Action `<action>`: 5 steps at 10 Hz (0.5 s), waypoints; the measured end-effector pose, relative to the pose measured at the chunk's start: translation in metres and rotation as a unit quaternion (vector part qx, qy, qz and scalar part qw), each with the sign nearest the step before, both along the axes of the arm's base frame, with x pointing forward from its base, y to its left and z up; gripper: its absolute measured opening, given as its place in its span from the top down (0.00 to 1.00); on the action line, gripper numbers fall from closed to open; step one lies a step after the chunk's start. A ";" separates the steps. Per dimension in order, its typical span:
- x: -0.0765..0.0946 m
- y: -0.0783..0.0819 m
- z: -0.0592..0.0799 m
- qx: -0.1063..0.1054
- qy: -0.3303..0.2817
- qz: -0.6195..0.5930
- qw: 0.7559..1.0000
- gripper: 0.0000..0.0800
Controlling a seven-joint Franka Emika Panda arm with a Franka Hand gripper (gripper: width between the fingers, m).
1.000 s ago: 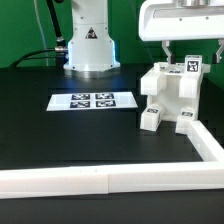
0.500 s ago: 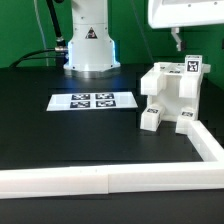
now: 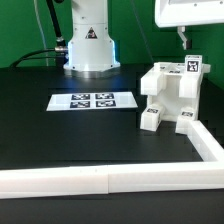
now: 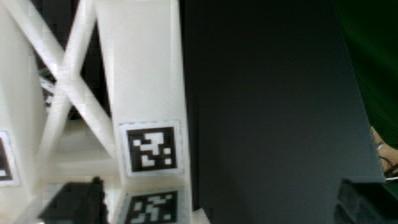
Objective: Assemble chair
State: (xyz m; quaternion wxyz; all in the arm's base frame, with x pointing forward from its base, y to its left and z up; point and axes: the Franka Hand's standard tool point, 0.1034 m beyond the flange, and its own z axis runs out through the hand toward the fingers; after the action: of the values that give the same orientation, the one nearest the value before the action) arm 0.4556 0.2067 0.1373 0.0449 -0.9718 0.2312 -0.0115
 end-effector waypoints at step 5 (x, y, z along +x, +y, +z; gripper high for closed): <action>-0.024 0.046 -0.016 -0.002 0.016 -0.049 0.999 0.19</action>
Offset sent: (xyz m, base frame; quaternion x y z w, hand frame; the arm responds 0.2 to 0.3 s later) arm -0.0088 0.0365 -0.0106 -0.0158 -0.0056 0.0589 0.9981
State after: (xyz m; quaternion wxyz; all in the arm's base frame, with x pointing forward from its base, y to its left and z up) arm 0.4318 0.2524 0.1213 0.0391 -0.9595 0.2790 0.0012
